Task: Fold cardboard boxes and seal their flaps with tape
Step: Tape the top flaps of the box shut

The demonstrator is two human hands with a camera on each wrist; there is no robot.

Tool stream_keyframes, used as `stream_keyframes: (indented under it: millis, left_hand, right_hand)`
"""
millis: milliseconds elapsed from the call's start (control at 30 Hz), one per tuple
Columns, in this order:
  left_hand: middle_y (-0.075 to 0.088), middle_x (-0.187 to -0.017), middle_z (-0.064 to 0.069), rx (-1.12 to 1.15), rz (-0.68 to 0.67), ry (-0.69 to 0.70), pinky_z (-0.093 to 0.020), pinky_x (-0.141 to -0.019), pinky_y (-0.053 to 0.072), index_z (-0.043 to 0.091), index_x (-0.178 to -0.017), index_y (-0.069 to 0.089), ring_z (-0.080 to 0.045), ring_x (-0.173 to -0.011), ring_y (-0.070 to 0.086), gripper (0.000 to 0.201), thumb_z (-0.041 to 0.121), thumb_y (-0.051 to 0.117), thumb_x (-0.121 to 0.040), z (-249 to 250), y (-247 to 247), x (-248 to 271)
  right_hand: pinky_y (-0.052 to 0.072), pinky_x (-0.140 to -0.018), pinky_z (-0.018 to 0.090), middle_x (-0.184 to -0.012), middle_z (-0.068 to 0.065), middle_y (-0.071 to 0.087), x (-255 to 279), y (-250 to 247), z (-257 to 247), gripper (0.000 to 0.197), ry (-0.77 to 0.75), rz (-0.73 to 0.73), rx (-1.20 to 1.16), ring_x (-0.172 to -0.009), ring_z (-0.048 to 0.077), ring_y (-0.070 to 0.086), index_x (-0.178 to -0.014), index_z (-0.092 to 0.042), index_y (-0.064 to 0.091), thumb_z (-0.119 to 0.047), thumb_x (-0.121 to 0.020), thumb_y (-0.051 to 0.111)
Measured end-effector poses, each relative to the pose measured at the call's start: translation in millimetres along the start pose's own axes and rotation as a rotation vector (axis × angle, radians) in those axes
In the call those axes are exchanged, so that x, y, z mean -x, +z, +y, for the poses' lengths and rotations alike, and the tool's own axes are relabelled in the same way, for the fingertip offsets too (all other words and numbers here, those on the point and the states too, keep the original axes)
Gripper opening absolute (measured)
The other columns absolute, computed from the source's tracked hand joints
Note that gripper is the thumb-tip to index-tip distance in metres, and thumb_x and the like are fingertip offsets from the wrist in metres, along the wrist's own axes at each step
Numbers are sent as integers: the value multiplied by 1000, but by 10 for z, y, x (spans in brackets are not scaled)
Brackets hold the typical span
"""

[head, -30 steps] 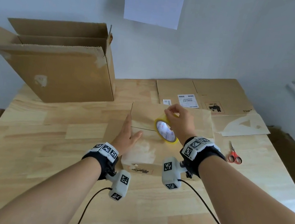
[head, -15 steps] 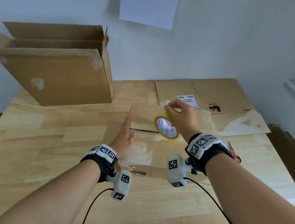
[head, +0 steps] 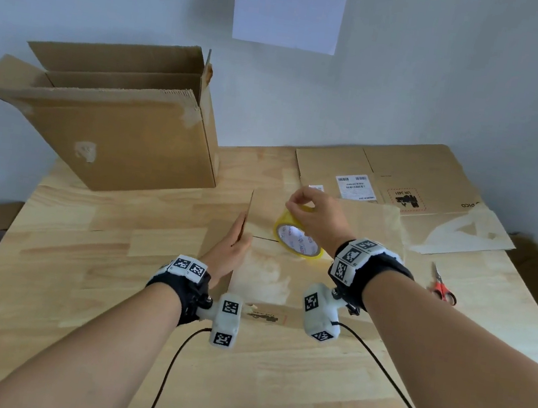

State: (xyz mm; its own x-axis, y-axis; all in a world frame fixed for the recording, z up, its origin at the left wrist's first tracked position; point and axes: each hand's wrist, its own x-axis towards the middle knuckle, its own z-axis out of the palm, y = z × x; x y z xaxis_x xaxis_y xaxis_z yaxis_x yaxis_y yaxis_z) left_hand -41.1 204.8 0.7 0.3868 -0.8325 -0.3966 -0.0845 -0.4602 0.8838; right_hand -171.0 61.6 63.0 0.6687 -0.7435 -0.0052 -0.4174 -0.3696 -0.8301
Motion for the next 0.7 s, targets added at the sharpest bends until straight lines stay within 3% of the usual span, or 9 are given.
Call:
stream_keyframes:
  millis: [100,167,200,300,400,500,700]
  left_hand:
    - [26,-153,13,66,84,-34,-20,-111,18,29,-150,24,-7,-139,26,48,39,31,-103,11,-81,-45]
    - [35,-150,11,83,105,-66,-29,-115,19,32,-146,33,-11,-136,34,52,53,31,-99,36,-42,-69]
    - [29,-152,12,78,102,-73,-30,-116,17,33,-148,28,-11,-138,31,55,56,28,-98,39,4,-78]
    - [8,-158,11,29,96,-25,-25,-112,12,33,-152,3,-10,-144,13,55,41,26,-102,59,127,-80]
    - [6,-158,10,97,89,-29,-18,-104,12,31,-151,0,-9,-144,9,55,32,27,-104,64,107,-105]
    - [3,-159,8,140,73,-39,-18,-99,12,32,-151,-1,-11,-145,7,55,32,27,-104,76,82,-97]
    - [3,-159,8,70,52,-61,-17,-99,12,30,-152,-1,-10,-145,6,55,34,26,-104,53,43,-115]
  right_hand:
    - [42,-62,15,-83,-13,59,-18,3,5,7,14,-16,7,-68,1,52,-86,-17,62,-22,-90,59]
    - [42,-62,16,-83,-12,59,-10,8,5,7,12,-18,5,-67,0,52,-86,-17,62,-22,-90,59]
    - [41,-60,14,-84,-12,59,-9,7,-1,7,12,-18,4,-66,1,52,-86,-17,62,-22,-90,59]
    - [40,-54,12,-85,-11,59,-31,12,-33,6,9,-39,8,-65,2,51,-85,-18,61,-22,-89,59]
    - [38,-62,13,-88,-10,61,-88,32,-93,6,-37,-90,74,-74,1,53,-83,-20,60,-22,-88,60]
    - [41,-72,17,-86,-9,62,-148,110,-194,8,-121,-186,146,-84,8,57,-79,-21,61,-22,-87,62]
    - [45,-73,20,-88,-10,64,-217,263,-352,6,-141,-299,229,-83,8,57,-83,-20,63,-22,-86,59]
